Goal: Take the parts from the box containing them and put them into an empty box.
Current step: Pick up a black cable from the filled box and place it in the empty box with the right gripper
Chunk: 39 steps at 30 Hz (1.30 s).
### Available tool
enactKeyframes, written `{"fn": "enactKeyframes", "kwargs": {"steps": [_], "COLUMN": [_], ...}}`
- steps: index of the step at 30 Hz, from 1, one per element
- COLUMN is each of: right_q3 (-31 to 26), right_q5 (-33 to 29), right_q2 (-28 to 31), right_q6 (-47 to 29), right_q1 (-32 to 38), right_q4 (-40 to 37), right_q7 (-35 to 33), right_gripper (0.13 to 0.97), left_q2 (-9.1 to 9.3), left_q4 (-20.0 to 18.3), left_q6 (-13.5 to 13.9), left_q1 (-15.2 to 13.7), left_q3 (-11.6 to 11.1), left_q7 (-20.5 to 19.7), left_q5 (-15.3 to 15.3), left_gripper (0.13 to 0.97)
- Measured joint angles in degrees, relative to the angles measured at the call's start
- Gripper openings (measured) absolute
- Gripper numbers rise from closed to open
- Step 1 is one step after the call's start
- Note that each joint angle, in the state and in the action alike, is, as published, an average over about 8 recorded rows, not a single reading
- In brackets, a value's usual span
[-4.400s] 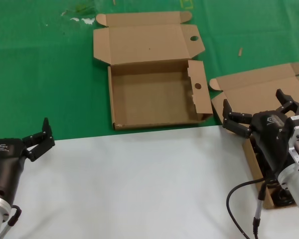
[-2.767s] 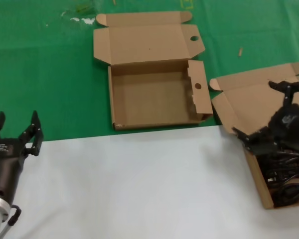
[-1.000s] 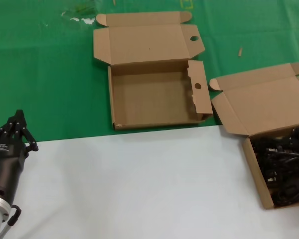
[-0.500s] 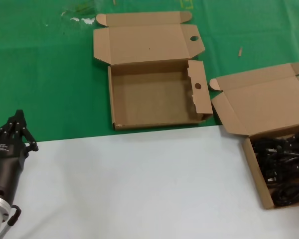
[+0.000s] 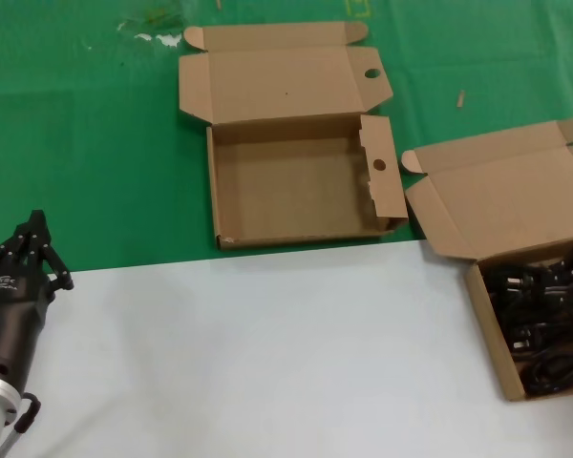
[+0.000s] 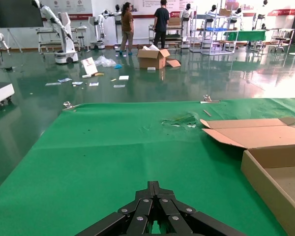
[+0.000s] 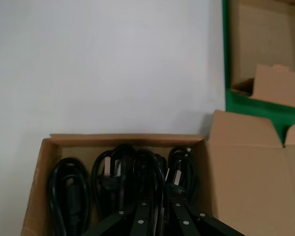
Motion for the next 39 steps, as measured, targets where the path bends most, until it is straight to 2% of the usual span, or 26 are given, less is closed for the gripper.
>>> {"fn": "enactKeyframes", "kwargs": {"steps": [8, 15, 21, 27, 33, 39], "right_q3": [1.24, 0.98, -1.34, -5.04, -8.46, -11.25], "right_q5": [1.06, 0.50, -2.25, -7.77, -13.44, -16.57], "right_q2": [1.80, -0.53, -7.58, -16.91, -25.75, -32.85], "right_q6": [-2.49, -5.86, -5.94, -3.34, 1.11, 5.24], "right_q1": [1.71, 9.90, 18.46, 24.63, 26.78, 27.14], "right_q4": [6.41, 11.26, 11.44, 7.69, 1.29, -6.46], "right_q7": [5.38, 9.03, 11.18, 15.80, 20.35, 21.30], "right_gripper": [0.169, 0.169, 0.169, 0.169, 0.169, 0.169], "left_q2": [0.00, 0.00, 0.00, 0.00, 0.00, 0.00], "left_q4": [0.00, 0.00, 0.00, 0.00, 0.00, 0.00], "left_q6": [0.00, 0.00, 0.00, 0.00, 0.00, 0.00], "left_q1": [0.00, 0.00, 0.00, 0.00, 0.00, 0.00], "left_q3": [0.00, 0.00, 0.00, 0.00, 0.00, 0.00], "left_q7": [0.00, 0.00, 0.00, 0.00, 0.00, 0.00], "left_q5": [-0.01, -0.01, -0.01, -0.01, -0.01, -0.01], "left_gripper": [0.140, 0.140, 0.140, 0.140, 0.140, 0.140]}}
